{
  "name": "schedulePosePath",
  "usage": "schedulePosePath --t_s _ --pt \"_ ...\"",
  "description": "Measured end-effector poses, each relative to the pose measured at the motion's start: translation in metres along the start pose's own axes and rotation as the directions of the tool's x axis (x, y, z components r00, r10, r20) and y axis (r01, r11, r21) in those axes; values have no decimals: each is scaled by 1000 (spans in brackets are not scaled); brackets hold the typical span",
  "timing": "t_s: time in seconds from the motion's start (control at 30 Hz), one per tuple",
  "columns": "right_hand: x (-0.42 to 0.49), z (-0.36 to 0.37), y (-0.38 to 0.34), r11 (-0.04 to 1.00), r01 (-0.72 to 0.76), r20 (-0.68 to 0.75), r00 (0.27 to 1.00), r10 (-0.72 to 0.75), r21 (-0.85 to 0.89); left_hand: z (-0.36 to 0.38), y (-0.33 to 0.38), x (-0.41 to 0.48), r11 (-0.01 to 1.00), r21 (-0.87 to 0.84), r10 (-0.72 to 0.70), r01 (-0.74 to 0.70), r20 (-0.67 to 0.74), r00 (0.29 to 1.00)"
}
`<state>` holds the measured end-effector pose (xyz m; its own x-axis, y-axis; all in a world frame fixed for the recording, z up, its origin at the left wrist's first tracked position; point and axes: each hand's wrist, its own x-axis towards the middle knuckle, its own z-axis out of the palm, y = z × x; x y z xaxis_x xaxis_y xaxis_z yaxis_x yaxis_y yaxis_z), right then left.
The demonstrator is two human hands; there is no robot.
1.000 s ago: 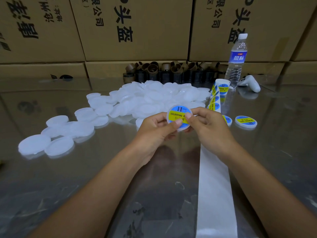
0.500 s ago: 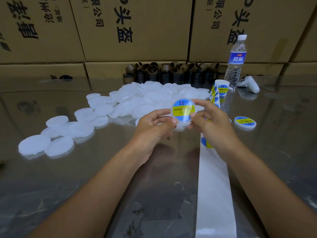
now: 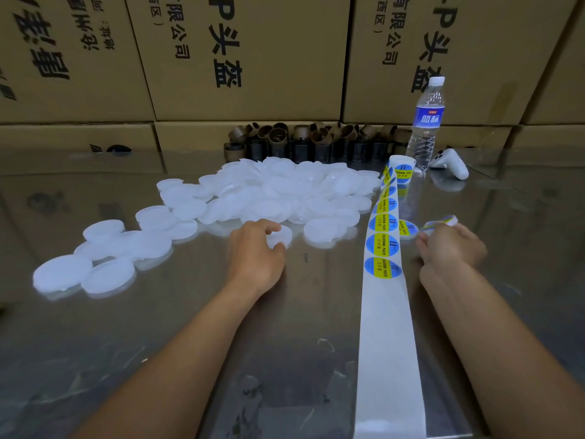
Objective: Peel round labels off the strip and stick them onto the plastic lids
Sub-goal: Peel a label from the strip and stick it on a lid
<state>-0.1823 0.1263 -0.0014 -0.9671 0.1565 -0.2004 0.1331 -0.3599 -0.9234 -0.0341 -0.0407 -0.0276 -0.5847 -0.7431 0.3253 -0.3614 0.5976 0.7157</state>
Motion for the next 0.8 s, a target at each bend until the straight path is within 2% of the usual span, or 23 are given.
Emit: schedulePosePath --t_s 0.1,0.23,0.33,0.4,0.47,0.57,0.67,0.73,0.8 --pt "1 -1 0 993 -3 56 998 10 -119 0 0 -2 998 51 38 -38 10 999" --pt "-2 2 -1 978 33 -18 999 -37 -205 -2 -1 -2 994 94 60 -58 -13 998" --pt "-5 4 0 942 114 -36 991 -132 -317 -3 -1 -1 996 82 49 -47 -21 999" --pt "-10 3 0 926 193 -24 977 -212 -324 -4 0 -1 999 34 42 -41 -22 999" --pt "-16 4 1 904 331 70 943 -324 -271 -5 2 -1 996 -51 69 -72 -60 996" --pt "-27 8 6 862 444 295 881 -370 -245 -10 11 -1 945 -306 92 -116 -93 991" --pt "-36 9 8 838 497 522 788 -326 -227 -14 18 -2 784 -621 24 -19 0 1000" --pt "-43 9 9 833 514 663 699 -267 -207 -16 20 -2 566 -811 -22 147 163 986" --pt "-48 9 10 834 513 759 620 -199 -200 -18 21 -1 344 -894 -17 286 298 954"
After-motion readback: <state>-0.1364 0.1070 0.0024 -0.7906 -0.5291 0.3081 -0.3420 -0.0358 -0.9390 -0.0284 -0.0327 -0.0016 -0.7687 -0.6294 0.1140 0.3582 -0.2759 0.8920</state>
